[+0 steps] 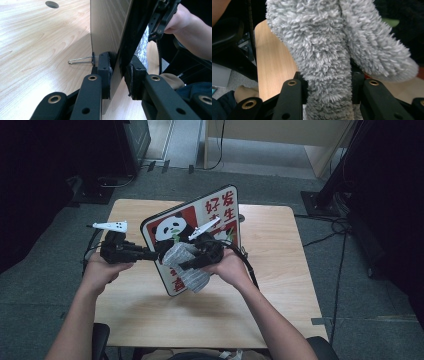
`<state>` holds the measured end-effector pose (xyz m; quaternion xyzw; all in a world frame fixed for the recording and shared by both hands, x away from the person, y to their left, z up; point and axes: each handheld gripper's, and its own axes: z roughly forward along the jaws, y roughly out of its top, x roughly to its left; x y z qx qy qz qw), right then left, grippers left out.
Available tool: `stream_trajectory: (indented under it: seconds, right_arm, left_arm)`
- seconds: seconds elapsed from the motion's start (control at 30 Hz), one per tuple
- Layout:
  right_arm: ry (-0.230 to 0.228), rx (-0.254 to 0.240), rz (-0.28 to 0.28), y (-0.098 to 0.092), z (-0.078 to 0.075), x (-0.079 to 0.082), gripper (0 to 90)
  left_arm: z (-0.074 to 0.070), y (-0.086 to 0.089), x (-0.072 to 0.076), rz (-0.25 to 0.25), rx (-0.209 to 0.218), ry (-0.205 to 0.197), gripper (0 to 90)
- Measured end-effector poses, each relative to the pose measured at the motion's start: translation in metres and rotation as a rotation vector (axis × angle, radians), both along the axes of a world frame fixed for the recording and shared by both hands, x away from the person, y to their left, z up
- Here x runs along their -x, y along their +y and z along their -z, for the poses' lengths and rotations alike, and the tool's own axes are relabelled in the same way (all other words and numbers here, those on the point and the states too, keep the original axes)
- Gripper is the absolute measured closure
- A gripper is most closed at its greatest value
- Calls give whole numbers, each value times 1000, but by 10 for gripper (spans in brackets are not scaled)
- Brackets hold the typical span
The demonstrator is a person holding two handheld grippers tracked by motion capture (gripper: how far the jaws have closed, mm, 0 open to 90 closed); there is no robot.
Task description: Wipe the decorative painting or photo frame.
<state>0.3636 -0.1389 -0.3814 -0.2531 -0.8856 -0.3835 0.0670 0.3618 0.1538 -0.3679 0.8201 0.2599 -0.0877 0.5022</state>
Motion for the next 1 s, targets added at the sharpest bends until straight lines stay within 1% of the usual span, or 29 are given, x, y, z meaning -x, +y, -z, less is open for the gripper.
stream_trajectory:
  seconds: [0.1,0.3,0.5,0.53,0.63,0.73,0.87,0.93,1.0]
  right_arm:
    - [1,1,-1,-1,5,0,657]
    - [19,13,2,-2,15,2,656]
    - [24,19,3,-4,25,5,656]
    - [18,16,3,-5,28,6,657]
    - [29,13,9,-7,35,7,658]
    - [40,19,9,-8,42,8,658]
    - [38,27,1,-8,49,9,658]
    - [56,33,4,-8,52,10,658]
    - [61,36,1,-8,56,11,658]
  left_arm:
    - [0,0,0,0,1,0,761]
    - [0,0,0,0,1,0,761]
    - [0,0,0,0,1,-1,760]
    - [0,0,0,0,2,0,760]
    - [0,0,0,0,2,-1,761]
    - [0,0,0,0,1,-2,761]
    - [0,0,0,-1,2,-1,761]
    - [0,0,0,-1,3,-1,761]
    - [0,0,0,-1,4,-2,761]
